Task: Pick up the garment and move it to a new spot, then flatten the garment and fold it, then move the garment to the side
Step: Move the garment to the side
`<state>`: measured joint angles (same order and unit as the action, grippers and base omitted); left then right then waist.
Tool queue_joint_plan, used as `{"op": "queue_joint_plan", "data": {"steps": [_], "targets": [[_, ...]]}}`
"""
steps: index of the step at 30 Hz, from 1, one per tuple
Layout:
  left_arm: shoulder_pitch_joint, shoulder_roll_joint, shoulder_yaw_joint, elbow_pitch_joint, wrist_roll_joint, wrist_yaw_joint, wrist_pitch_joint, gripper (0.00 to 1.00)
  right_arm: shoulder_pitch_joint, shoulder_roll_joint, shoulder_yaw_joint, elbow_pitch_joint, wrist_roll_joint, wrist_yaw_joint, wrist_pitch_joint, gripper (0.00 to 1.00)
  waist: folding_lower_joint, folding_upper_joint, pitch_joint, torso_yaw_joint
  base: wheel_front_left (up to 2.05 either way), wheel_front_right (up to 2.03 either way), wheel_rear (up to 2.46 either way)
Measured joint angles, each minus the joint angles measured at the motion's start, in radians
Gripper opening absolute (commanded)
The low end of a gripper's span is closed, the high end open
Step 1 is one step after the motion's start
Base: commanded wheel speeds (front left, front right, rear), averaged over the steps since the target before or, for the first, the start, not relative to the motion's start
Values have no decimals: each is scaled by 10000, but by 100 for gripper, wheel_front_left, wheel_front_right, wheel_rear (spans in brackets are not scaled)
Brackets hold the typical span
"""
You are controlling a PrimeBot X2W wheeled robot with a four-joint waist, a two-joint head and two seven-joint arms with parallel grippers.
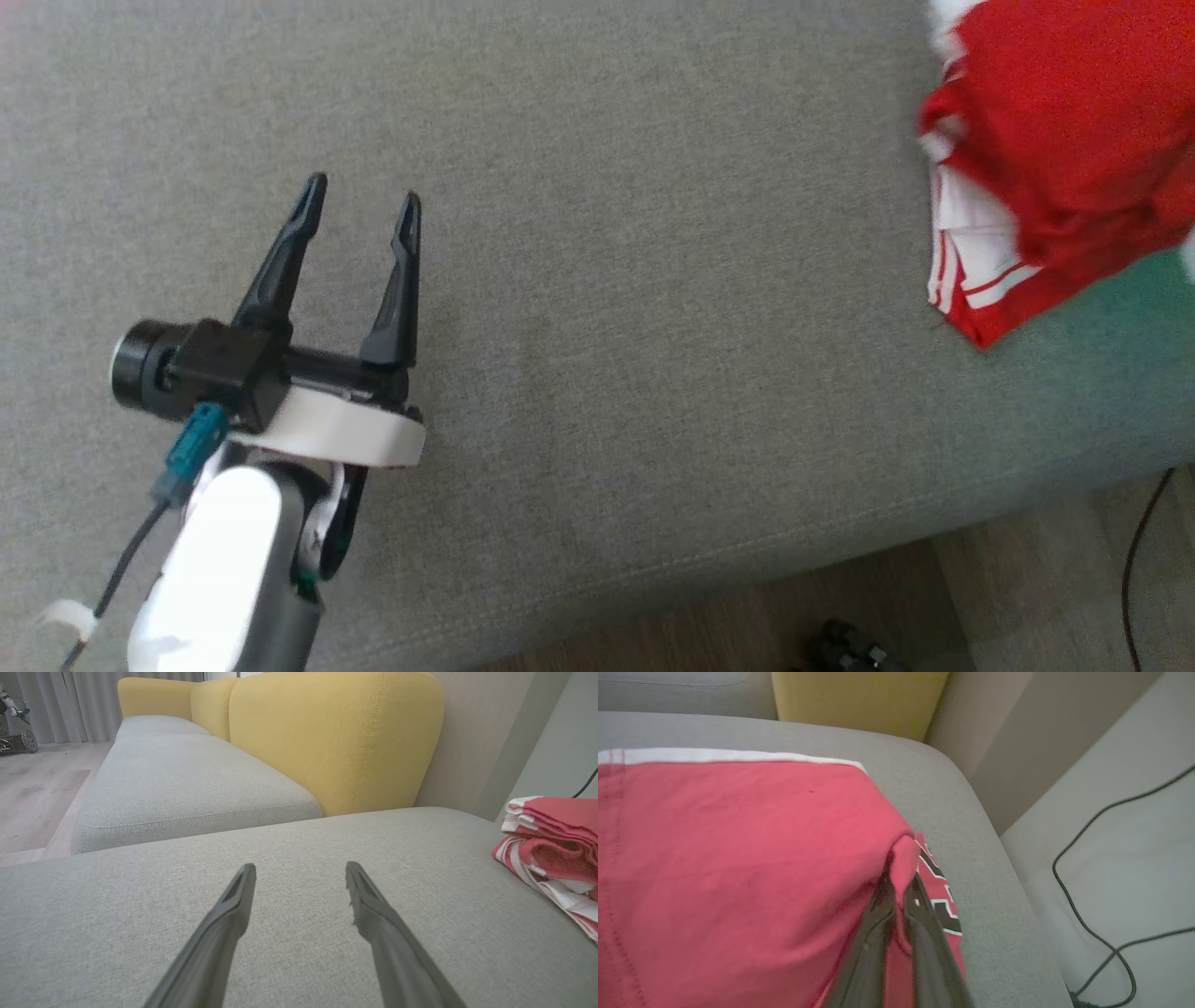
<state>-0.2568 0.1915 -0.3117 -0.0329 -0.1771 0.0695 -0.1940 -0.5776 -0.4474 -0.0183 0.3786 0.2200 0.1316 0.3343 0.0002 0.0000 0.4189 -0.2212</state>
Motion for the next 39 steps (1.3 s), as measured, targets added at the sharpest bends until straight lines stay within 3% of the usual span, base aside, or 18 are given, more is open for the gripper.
{"op": "queue_joint_plan", "data": {"steps": [7, 8, 9, 10, 18, 23, 30, 39], "targets": [[-265, 104, 10, -4, -4, -40, 0, 100, -535, 44, -861, 1553, 73, 0, -125, 0, 0, 0, 433, 141, 0, 0, 0], [-264, 115, 13, 2, -4, -40, 0, 100, -588, 138, -959, 1618, 46, -2, -230, 16, 0, 0, 449, 146, 0, 0, 0], [-265, 121, 13, 2, -4, -38, 0, 100, -650, 263, -1080, 1722, -46, -2, -270, 43, 0, 0, 455, 139, 0, 0, 0], [-264, 130, 13, 2, -4, -36, 0, 100, -709, 368, -1193, 1843, -136, -2, -280, 100, -1, 0, 458, 125, 0, 0, 0], [-260, 153, 15, 84, -36, -27, -2, 100, -788, 918, -1737, 2048, -449, -2, -953, 100, -1, 0, 234, 95, 0, 0, 0], [-126, 150, 40, 226, -209, 100, -15, 100, -313, 1781, -1628, 569, -439, -2, -1592, 100, -2, 0, -153, 97, 0, 0, 0], [367, 144, 123, 389, -403, 290, -104, 100, 1901, 3494, -1066, -2186, -560, 0, -2230, 100, -2, 0, -906, 365, 0, 0, 0], [916, 151, 351, 443, -564, 550, -117, 100, 2899, 3912, 176, -3266, -752, -2, -2863, 100, -2, 1, -1689, 1223, 0, 0, 0]]}}
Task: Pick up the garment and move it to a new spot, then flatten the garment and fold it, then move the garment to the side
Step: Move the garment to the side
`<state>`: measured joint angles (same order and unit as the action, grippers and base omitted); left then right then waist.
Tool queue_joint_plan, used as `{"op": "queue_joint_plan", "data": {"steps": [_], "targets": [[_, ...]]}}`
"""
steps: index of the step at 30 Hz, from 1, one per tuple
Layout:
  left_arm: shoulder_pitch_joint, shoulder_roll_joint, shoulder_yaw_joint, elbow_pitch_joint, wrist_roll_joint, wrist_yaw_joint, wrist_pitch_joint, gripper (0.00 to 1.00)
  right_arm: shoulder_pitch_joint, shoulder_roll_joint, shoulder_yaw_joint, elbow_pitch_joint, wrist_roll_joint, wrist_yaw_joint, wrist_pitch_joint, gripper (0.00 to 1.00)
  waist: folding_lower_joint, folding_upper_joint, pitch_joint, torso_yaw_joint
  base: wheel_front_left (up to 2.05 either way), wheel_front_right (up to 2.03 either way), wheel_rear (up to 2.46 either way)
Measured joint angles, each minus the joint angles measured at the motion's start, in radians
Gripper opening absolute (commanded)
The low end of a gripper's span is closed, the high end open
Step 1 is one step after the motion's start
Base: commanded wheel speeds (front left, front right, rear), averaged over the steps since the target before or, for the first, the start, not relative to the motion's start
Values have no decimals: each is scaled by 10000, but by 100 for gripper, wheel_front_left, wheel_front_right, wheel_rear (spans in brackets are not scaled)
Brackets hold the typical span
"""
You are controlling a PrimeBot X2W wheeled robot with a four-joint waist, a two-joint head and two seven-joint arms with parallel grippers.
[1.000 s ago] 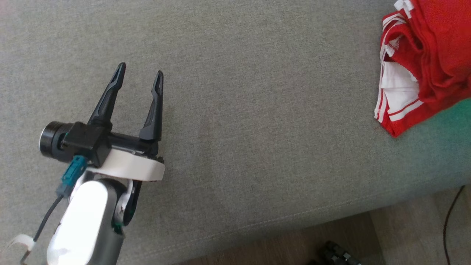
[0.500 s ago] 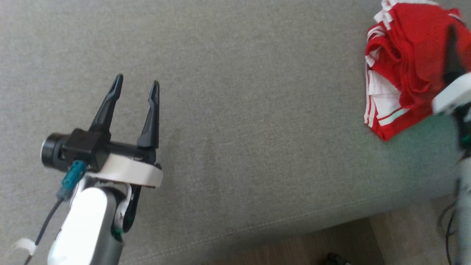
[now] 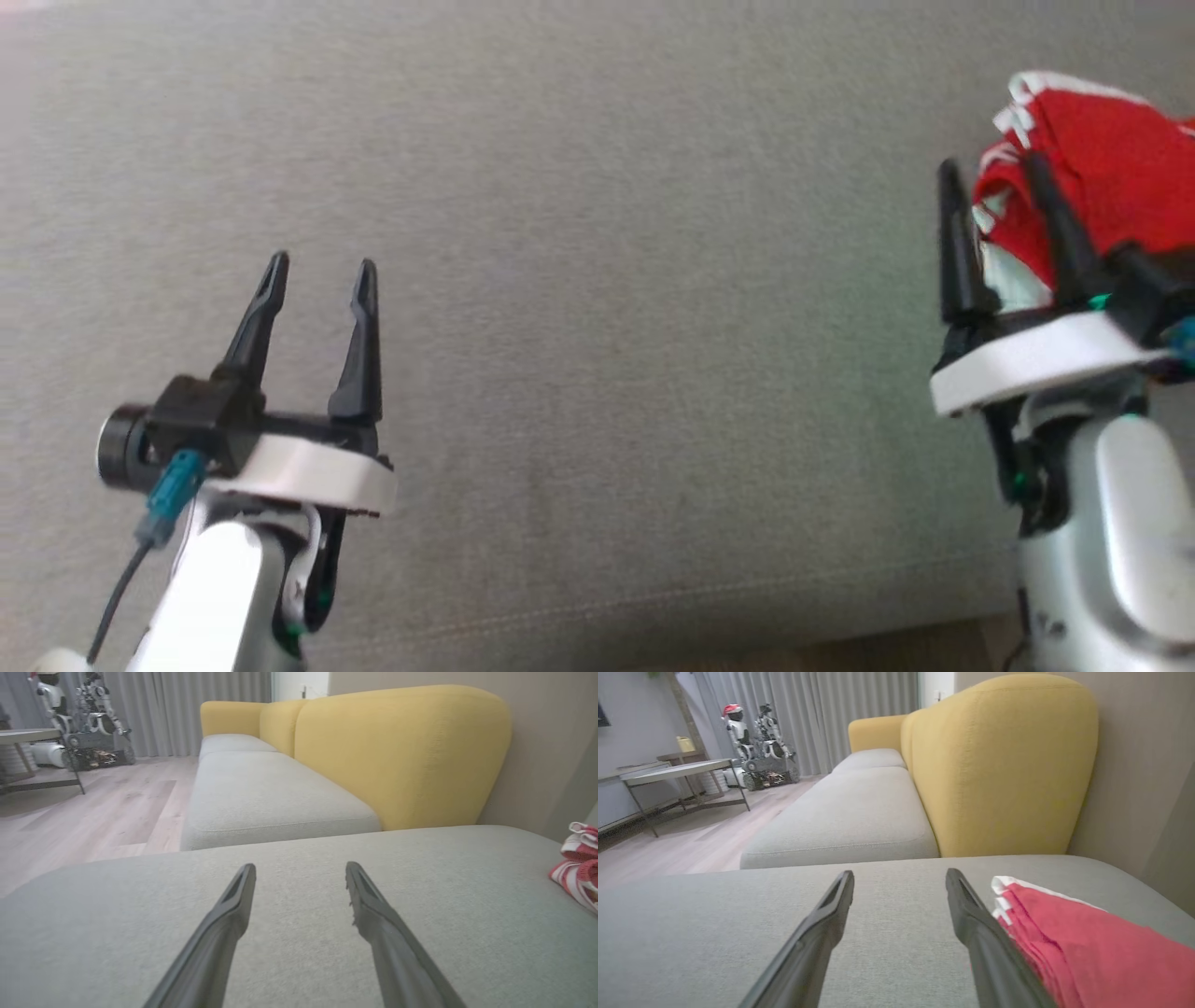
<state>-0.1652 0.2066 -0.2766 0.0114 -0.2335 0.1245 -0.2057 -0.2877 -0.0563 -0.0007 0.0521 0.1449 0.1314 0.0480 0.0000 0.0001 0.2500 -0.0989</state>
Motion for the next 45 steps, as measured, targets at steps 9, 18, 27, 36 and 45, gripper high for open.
{"op": "queue_joint_plan", "data": {"steps": [9, 18, 27, 36, 45], "targets": [[949, 128, 25, -13, -242, 79, 13, 100, 947, 23, 562, -6, -44, 0, -230, 100, 0, 0, -906, 563, 0, 0, 0], [1595, 174, -19, -46, -265, 226, 117, 100, 1908, 31, 564, -136, -140, 0, -245, 100, 0, 0, -1565, 625, 0, 0, 0], [2169, 261, -138, -52, -265, 359, 301, 100, 2675, 50, 385, -399, -134, 0, -67, 100, 0, 0, -2262, 611, 0, 0, 0], [2393, 328, -194, -82, -265, 516, 387, 100, 3021, 77, 385, -537, -132, 0, 111, 100, -1, 0, -2548, 559, 0, 0, 0], [2415, 408, -263, -127, -265, 539, 456, 100, 3021, 79, 370, -598, -132, 0, 140, 100, 0, 0, -2546, 557, 0, 0, 0]]}}
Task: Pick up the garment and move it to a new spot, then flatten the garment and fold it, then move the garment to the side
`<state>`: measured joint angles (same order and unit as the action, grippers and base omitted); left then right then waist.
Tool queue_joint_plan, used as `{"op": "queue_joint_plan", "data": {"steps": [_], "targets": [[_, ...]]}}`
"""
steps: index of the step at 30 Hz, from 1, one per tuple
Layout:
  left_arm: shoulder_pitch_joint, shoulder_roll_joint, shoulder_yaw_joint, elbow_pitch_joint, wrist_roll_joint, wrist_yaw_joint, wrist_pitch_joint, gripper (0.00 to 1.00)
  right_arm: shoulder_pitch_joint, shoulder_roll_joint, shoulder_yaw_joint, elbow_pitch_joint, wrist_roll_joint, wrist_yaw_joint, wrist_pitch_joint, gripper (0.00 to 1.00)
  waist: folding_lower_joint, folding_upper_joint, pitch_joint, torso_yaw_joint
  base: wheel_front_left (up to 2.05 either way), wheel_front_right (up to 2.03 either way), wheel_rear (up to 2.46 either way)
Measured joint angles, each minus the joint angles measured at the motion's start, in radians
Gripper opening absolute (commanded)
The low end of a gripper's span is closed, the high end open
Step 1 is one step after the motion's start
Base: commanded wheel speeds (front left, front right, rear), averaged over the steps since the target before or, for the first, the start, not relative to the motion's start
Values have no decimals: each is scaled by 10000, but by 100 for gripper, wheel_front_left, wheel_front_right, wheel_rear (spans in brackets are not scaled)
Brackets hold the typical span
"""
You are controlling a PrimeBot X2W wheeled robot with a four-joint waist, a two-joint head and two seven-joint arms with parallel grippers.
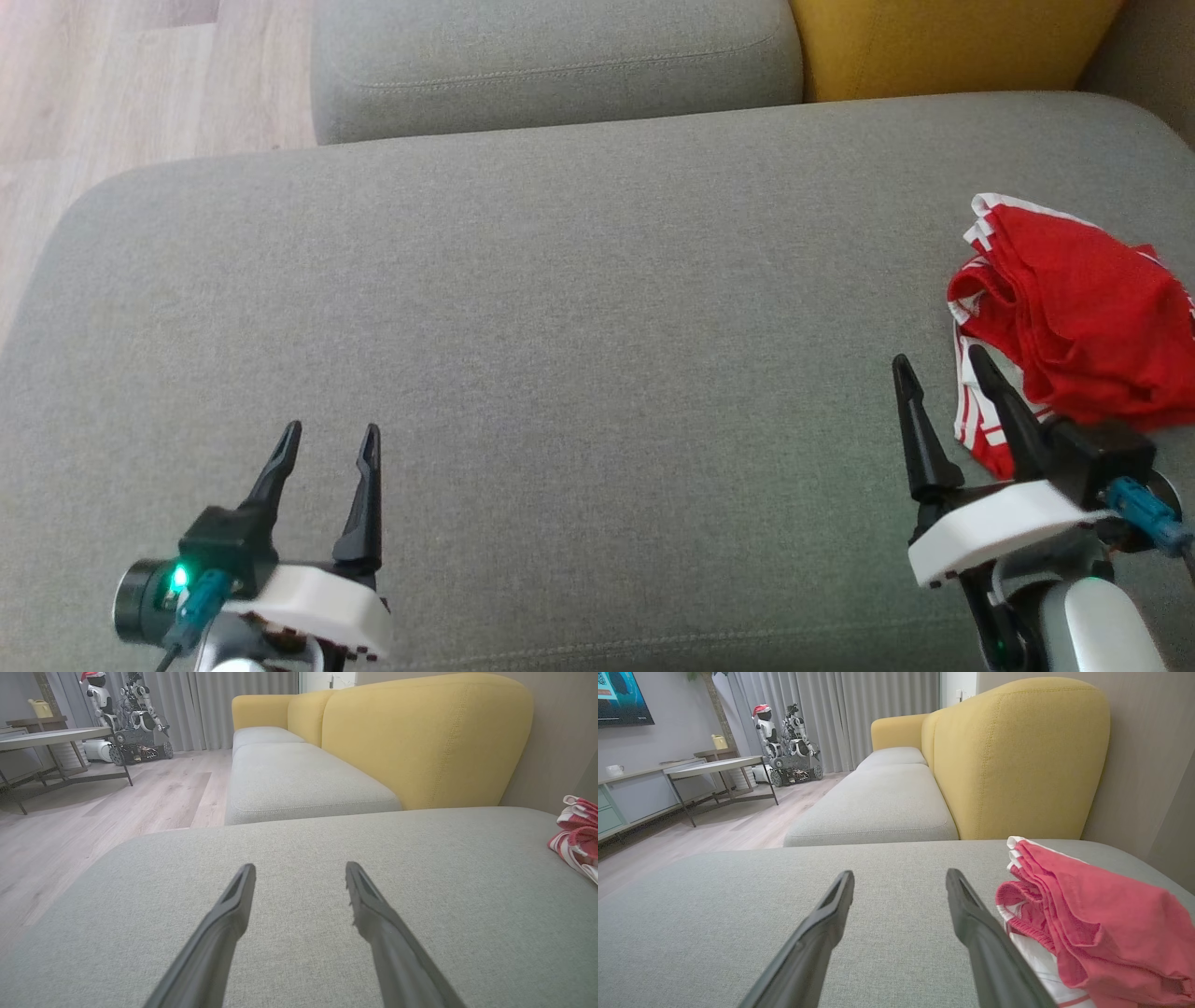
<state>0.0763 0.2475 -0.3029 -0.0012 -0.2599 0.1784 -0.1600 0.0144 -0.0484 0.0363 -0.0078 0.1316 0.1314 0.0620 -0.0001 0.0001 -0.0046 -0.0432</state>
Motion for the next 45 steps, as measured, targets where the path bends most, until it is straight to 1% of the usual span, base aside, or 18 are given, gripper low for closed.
{"op": "queue_joint_plan", "data": {"steps": [11, 33, 34, 38, 45], "targets": [[-1, 19, -38, 0, -2, 155, 0, 100, 1, 2, 2, -2, 0, 0, 13, 100, 0, 0, -27, 38, 0, 0, 0], [-2, 102, -109, -2, -71, 194, -13, 100, 2, 2, 35, 0, 8, 0, 102, 100, 0, 0, -30, 82, 0, 0, 0], [17, 38, -130, 178, -69, 196, -4, 0, 12, 4, 42, 194, 2, 0, 96, 0, 0, 0, -29, 85, 0, 0, 0], [377, -142, -251, 715, -146, 192, 0, 0, 378, 12, 54, 780, 98, 0, 96, 0, 0, 0, -25, 90, 0, 0, 0], [434, -190, -123, 775, -980, 56, 92, 0, 443, 10, 48, 871, 988, 0, 90, 0, 0, 0, -19, 109, 0, 0, 0]]}}
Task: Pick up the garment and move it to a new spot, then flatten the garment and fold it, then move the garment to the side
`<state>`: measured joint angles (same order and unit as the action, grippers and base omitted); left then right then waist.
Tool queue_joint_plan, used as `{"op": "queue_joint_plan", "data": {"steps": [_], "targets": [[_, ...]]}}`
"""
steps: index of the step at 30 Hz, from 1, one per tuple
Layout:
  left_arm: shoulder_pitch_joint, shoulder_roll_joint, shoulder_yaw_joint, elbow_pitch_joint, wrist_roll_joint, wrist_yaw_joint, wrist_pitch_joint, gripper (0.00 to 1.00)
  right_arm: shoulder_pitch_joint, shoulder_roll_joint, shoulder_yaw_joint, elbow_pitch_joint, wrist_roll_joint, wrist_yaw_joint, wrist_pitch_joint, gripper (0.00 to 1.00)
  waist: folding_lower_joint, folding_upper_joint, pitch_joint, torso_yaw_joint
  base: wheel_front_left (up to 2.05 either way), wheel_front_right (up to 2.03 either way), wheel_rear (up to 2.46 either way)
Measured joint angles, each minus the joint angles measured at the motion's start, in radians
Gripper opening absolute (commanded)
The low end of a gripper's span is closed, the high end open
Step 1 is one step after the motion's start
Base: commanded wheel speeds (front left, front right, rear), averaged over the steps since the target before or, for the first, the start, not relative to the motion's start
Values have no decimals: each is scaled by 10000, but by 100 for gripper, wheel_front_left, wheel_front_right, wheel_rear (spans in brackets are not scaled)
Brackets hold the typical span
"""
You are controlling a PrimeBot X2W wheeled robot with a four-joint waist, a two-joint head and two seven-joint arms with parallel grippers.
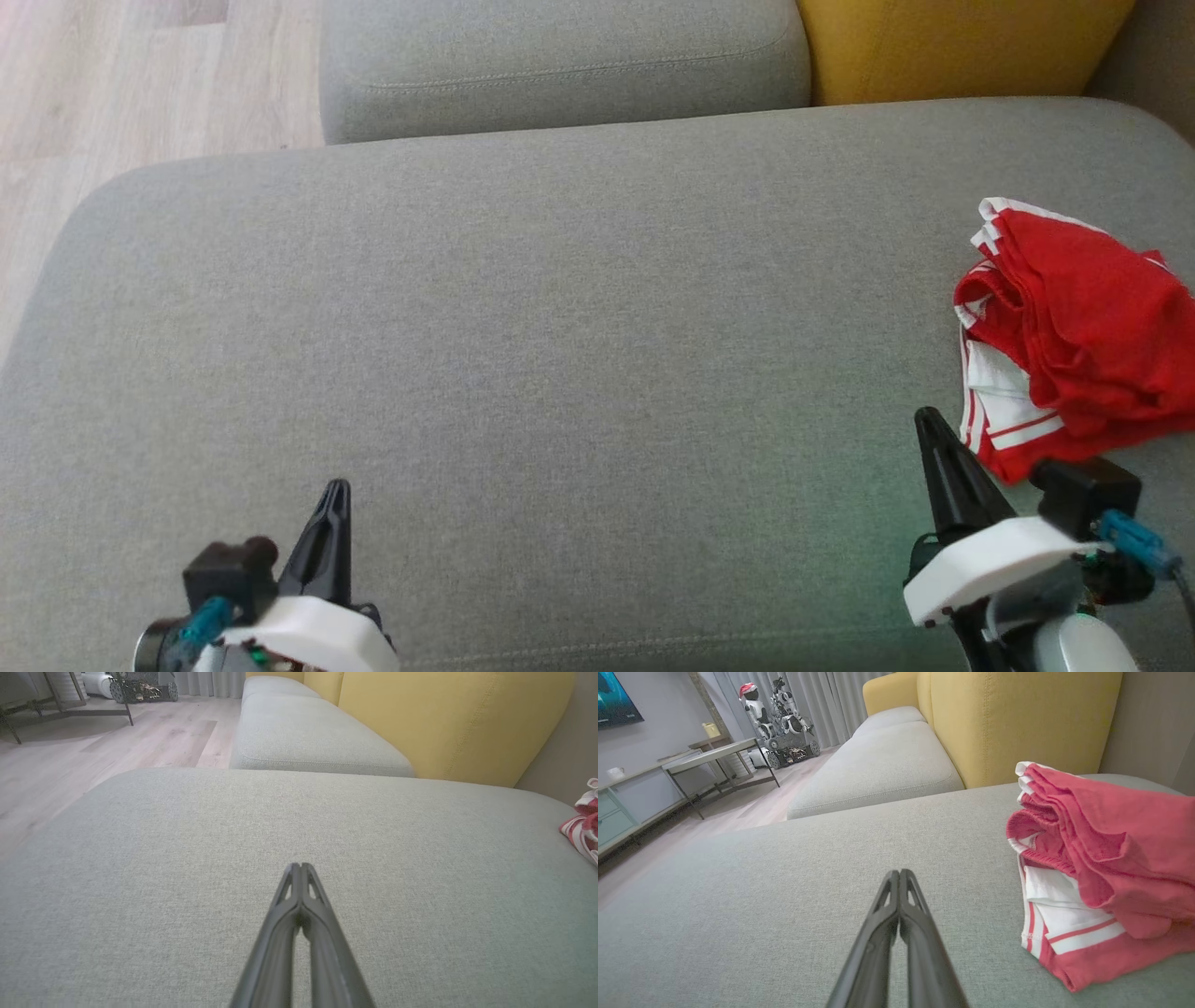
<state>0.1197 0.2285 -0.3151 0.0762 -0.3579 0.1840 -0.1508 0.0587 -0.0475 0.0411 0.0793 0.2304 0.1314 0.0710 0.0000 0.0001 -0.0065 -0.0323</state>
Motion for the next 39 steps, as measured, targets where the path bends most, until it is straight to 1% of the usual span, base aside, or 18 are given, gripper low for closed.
{"op": "queue_joint_plan", "data": {"steps": [5, 8, 24, 39], "targets": [[-16, -63, 90, 111, -558, -109, 98, 0, -49, -2, -19, 98, 617, 0, -2, 0, 0, 0, 4, 14, 0, 0, 0], [-33, -88, 148, 167, -897, -267, 184, 0, -57, -4, -31, 153, 972, 0, -4, 0, 0, 0, 6, 22, 0, 0, 0], [-267, -259, 600, 481, -2675, -629, 449, 0, -109, -21, -148, 403, 2928, 0, -6, 0, 0, 0, 18, 67, 0, 0, 0], [-448, -439, 1043, 692, -4309, -1062, 711, 0, -302, -54, -290, 627, 4732, 0, -6, 0, 0, 0, 31, 108, 0, 0, 0]]}}
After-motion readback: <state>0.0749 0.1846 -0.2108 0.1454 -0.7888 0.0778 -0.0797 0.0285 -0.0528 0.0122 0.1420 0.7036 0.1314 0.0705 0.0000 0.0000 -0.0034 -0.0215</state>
